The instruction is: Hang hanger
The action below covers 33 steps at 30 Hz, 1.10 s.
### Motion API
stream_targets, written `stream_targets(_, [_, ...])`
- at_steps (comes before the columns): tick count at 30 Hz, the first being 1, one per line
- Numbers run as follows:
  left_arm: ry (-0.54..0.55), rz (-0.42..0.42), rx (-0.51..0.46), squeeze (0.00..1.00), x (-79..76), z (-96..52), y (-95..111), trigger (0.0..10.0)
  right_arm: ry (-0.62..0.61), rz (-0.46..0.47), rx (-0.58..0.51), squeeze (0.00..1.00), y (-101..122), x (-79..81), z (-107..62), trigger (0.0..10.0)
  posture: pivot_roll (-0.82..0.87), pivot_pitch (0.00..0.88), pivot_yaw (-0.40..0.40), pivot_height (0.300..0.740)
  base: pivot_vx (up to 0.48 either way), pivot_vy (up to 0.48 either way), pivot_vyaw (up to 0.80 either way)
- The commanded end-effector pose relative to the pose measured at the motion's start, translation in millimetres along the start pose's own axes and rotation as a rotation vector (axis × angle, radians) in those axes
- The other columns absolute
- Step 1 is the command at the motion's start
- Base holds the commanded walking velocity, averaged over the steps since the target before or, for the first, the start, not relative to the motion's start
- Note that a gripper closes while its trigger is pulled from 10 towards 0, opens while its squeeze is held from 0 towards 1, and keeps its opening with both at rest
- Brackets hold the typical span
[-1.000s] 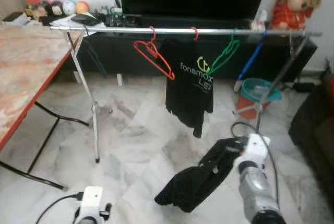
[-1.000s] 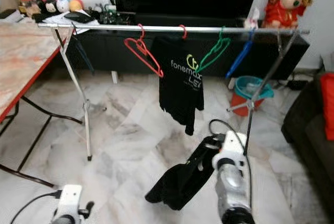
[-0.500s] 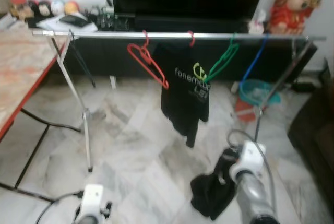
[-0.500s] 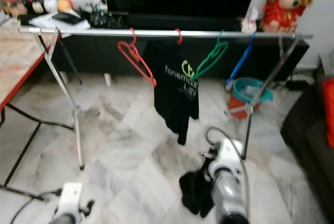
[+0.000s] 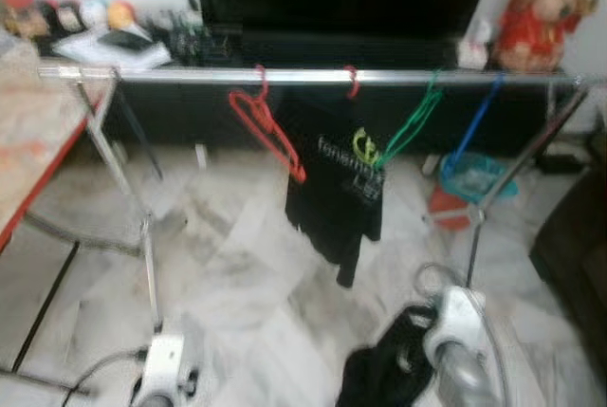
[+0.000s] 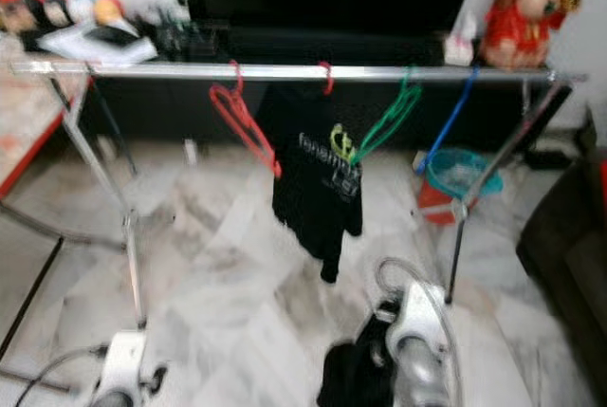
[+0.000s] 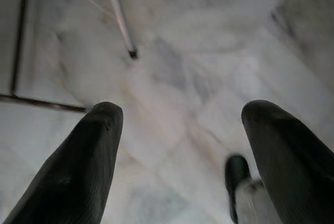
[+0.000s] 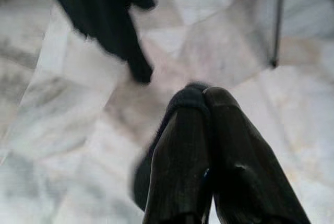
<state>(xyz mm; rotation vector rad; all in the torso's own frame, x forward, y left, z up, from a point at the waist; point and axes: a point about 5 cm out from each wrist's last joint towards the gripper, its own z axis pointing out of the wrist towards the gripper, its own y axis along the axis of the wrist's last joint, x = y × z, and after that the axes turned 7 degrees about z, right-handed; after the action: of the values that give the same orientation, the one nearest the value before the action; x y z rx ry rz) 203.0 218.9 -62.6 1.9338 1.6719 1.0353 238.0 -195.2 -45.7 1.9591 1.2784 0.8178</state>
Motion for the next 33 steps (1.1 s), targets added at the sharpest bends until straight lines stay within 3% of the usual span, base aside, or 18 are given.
stream_targets(1, [-0.015, -0.018, 0.017, 0.0, -6.3, -1.8, -5.0, 10.0, -0.043, -0.002, 0.018, 0.0, -3.9, -13.2, -1.8, 10.0, 0.07, 0.068, -0.013, 0.736, 0.311, 0.0, 0.0])
stream_targets(16, [-0.025, -0.017, 0.024, 0.0, -10.7, -1.9, -5.2, 10.0, -0.05, -0.017, 0.113, 0.0, -24.7, -17.9, -8.0, 10.0, 0.07, 0.066, -0.022, 0.736, 0.309, 0.0, 0.0])
stream_targets(27, [-0.027, -0.018, 0.023, 0.0, -12.2, -2.6, -6.2, 10.0, -0.041, -0.04, 0.119, 0.0, -25.9, -19.1, -8.6, 10.0, 0.07, 0.042, -0.023, 0.736, 0.306, 0.0, 0.0])
stream_targets(33, [-0.031, -0.017, 0.028, 0.0, -13.2, -3.0, -7.4, 10.0, -0.049, -0.042, 0.085, 0.0, -19.3, -20.1, -6.8, 10.0, 0.07, 0.033, -0.023, 0.736, 0.0, 0.0, 0.0])
